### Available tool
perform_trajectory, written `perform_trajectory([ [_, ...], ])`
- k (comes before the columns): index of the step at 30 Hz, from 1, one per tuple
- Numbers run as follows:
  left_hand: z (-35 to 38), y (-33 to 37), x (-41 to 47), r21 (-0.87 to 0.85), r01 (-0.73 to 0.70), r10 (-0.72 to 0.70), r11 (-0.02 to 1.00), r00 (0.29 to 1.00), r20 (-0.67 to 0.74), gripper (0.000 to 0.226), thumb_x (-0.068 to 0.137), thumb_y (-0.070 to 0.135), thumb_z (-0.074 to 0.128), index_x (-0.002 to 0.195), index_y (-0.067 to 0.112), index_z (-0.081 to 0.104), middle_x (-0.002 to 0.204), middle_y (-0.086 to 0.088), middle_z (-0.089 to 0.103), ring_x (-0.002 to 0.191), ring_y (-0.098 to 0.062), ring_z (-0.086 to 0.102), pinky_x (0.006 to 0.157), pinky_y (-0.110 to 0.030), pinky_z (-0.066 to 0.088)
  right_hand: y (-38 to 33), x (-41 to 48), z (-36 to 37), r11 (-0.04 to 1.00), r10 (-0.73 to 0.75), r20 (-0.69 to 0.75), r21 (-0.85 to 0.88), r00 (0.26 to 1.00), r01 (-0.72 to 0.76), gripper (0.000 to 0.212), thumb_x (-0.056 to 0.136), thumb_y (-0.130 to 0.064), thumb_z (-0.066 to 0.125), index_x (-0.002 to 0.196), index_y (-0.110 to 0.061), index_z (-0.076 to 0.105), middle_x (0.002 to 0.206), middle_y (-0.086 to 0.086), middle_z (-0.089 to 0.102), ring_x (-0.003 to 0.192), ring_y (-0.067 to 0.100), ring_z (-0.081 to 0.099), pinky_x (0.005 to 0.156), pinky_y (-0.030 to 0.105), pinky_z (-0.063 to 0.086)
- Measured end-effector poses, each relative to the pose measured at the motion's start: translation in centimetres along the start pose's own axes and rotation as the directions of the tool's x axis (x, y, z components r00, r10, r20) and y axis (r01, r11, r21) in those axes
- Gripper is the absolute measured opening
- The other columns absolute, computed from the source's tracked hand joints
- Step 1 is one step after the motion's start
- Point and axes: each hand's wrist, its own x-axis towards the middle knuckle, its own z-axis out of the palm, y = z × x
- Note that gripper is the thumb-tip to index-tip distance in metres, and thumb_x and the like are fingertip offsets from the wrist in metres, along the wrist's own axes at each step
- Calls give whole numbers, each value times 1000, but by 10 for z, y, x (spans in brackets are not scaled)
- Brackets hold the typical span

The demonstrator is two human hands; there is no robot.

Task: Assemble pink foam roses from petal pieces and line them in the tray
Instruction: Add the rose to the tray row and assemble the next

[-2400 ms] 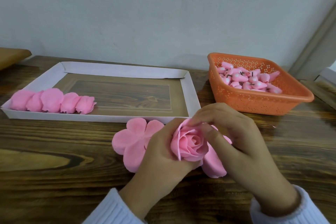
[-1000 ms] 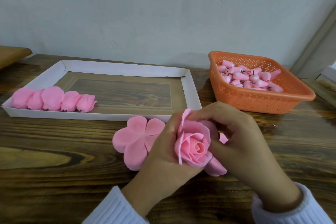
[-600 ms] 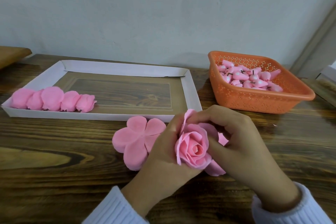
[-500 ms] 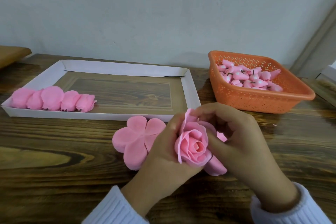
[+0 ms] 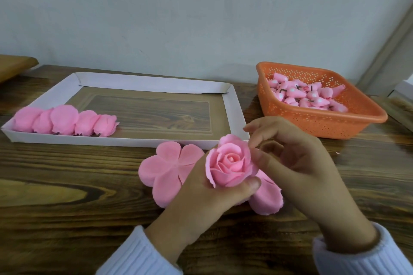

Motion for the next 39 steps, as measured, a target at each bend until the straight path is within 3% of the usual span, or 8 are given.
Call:
perform_trajectory([
  [3,0,0,1,-197,49,-36,979,997,70,18,71,21,73,86,27,66,76,7,60,73,-8,56,67,-27,45,0,1,-4,997,42,26,59,999,-44,12,80,-14,58,83,-16,69,107,-3,64,110,15,60,81,26,48],
  [7,0,1,1,-337,101,-52,936,987,151,18,76,10,68,91,19,66,73,4,54,66,-8,49,59,-23,40,-2,0,-10,992,72,166,91,983,-88,38,71,8,49,84,-20,71,114,-5,62,119,15,55,89,22,45],
  [15,-1,-1,-2,-233,272,-234,934,955,181,37,62,13,76,93,34,72,91,8,70,95,-12,66,85,-35,54,-6,-3,-11,989,116,304,48,946,-137,40,58,7,50,78,-24,67,123,-11,57,124,12,51,97,26,39],
  [19,-1,1,-2,-225,299,-248,927,941,230,37,68,2,73,92,30,71,82,7,68,86,-8,66,77,-26,53,-7,-4,-12,997,68,274,18,959,-76,10,72,-17,62,80,-21,66,122,-10,58,125,16,50,97,30,40],
  [24,-3,-1,0,-293,324,-262,900,937,231,37,72,0,67,97,26,73,93,-1,70,92,-14,65,84,-30,53,-4,-3,-5,981,37,183,-195,982,0,14,74,-41,72,78,-27,70,121,-10,59,122,11,54,95,28,45],
  [29,-3,-5,2,-299,330,-285,895,941,184,27,74,-1,66,92,19,72,87,-7,64,86,-17,62,83,-33,51,-4,-2,-3,942,-87,66,-320,994,104,24,75,-41,72,91,-24,65,124,-1,56,123,14,51,98,29,42],
  [34,-1,-4,1,-229,323,-286,918,941,182,38,73,4,65,100,30,70,94,-2,70,89,-13,65,83,-34,52,-6,-3,7,915,-116,122,-373,986,154,23,78,-32,70,100,-25,70,134,-1,49,126,21,47,98,36,43],
  [39,-1,-6,2,-249,310,-287,918,950,123,43,70,-3,59,107,18,66,100,-18,64,96,-28,60,90,-44,49,-5,-4,9,912,-72,138,-393,988,122,28,76,-21,56,101,-28,67,135,-9,46,129,14,43,103,18,33],
])
